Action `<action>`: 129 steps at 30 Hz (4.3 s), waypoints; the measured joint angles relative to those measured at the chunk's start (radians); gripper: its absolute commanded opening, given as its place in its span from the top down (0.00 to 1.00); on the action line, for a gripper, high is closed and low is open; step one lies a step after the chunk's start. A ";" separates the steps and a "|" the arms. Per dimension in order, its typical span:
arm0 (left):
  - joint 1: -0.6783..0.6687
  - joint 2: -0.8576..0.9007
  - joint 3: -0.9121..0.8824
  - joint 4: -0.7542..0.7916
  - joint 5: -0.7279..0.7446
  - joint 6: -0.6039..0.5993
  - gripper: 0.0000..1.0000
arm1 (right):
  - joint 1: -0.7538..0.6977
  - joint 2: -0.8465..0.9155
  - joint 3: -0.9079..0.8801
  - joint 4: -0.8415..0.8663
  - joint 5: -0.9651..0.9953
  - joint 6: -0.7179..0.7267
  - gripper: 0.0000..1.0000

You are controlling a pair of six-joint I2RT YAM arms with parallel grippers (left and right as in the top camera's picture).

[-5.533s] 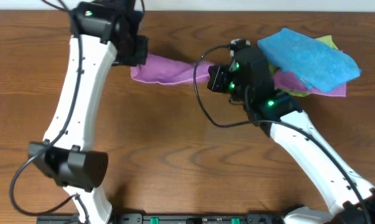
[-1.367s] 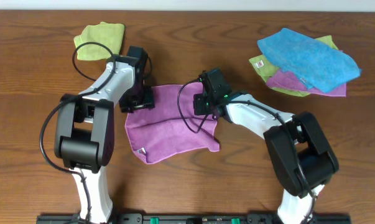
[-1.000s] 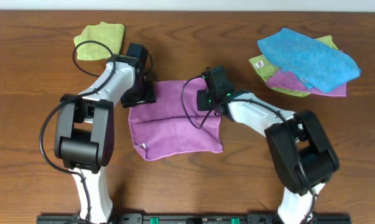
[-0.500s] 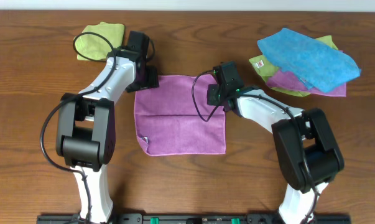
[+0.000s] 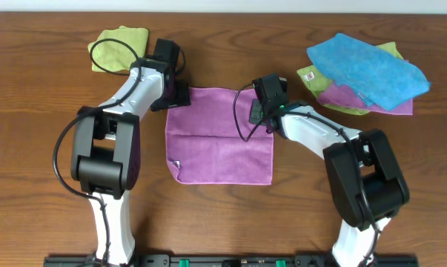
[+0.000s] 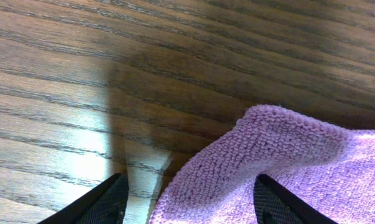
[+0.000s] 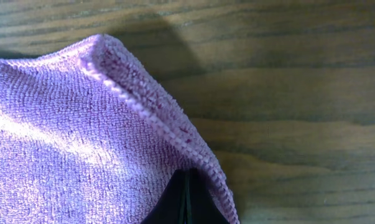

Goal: Fold the cloth
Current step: 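Pull the purple cloth corners outward to flatten it with both grippers, then release the top corners and move both grippers to the cloth's bottom edge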

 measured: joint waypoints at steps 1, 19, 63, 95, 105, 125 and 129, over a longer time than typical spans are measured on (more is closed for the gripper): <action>0.000 0.002 0.003 -0.005 0.000 0.000 0.20 | 0.000 0.001 -0.001 0.007 -0.005 -0.006 0.50; 0.000 0.020 0.162 -0.134 0.021 0.019 0.18 | 0.000 0.003 -0.001 0.076 -0.154 -0.082 0.57; -0.061 0.090 0.162 0.002 0.091 -0.251 0.21 | 0.000 0.006 -0.002 0.099 -0.251 -0.132 0.66; -0.018 0.090 0.162 -0.002 -0.092 -0.231 0.66 | 0.000 0.006 -0.002 0.076 -0.246 -0.149 0.91; -0.014 0.090 0.162 -0.029 -0.041 -0.190 0.67 | 0.000 0.006 -0.002 0.077 -0.238 -0.170 0.92; -0.014 0.090 0.162 -0.024 0.036 -0.092 0.46 | -0.001 -0.013 0.078 -0.020 -0.250 -0.260 0.28; -0.014 0.090 0.162 -0.023 0.035 -0.092 0.46 | -0.008 -0.064 0.150 -0.112 -0.235 -0.282 0.28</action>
